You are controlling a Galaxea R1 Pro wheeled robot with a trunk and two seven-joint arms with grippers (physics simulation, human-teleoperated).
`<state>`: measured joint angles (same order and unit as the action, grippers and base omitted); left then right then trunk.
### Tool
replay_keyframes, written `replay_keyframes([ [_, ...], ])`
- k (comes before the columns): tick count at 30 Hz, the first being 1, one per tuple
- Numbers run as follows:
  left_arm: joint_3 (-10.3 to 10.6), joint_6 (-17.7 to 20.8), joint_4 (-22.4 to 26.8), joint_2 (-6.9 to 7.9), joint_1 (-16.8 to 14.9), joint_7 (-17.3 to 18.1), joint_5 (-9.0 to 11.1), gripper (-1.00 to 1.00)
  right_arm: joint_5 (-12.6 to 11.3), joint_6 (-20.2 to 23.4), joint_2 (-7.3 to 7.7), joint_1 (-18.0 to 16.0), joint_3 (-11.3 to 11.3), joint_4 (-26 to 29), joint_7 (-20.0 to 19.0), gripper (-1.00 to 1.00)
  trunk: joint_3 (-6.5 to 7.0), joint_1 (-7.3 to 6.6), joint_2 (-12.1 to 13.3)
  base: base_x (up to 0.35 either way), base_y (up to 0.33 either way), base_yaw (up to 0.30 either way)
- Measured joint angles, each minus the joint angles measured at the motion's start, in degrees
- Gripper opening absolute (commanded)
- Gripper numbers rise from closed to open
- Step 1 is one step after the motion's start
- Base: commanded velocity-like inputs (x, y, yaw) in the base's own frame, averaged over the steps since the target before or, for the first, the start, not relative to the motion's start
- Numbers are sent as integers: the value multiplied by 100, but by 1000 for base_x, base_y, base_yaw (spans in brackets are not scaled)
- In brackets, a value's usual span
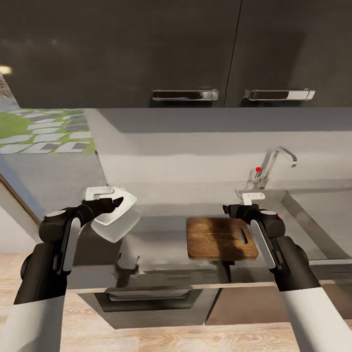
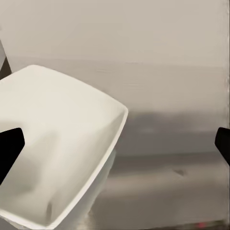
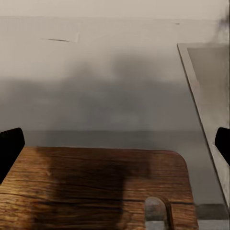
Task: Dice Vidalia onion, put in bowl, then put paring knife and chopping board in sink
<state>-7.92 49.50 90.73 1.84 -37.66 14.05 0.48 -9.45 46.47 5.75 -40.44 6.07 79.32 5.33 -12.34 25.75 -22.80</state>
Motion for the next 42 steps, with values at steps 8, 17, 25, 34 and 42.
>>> replay_keyframes([
  [8,-1,3,3,0,1,4,1,100,1,-2,0,-1,-2,-4,0,100,0,-2,-1,88,134,-59],
  [17,-1,1,2,1,1,4,1,100,1,-1,-1,-1,2,-1,0,100,0,0,0,29,30,-1],
  [25,0,0,0,0,-1,2,0,100,0,0,0,0,-6,1,-1,100,0,0,0,3,3,-99],
  [34,-1,2,-21,1,-1,6,2,100,2,-2,-1,-1,-6,-1,0,100,0,0,0,0,31,-54],
  [42,-1,1,-24,1,-2,6,1,100,1,-1,-1,-1,-6,-4,0,100,0,0,0,0,13,-1],
])
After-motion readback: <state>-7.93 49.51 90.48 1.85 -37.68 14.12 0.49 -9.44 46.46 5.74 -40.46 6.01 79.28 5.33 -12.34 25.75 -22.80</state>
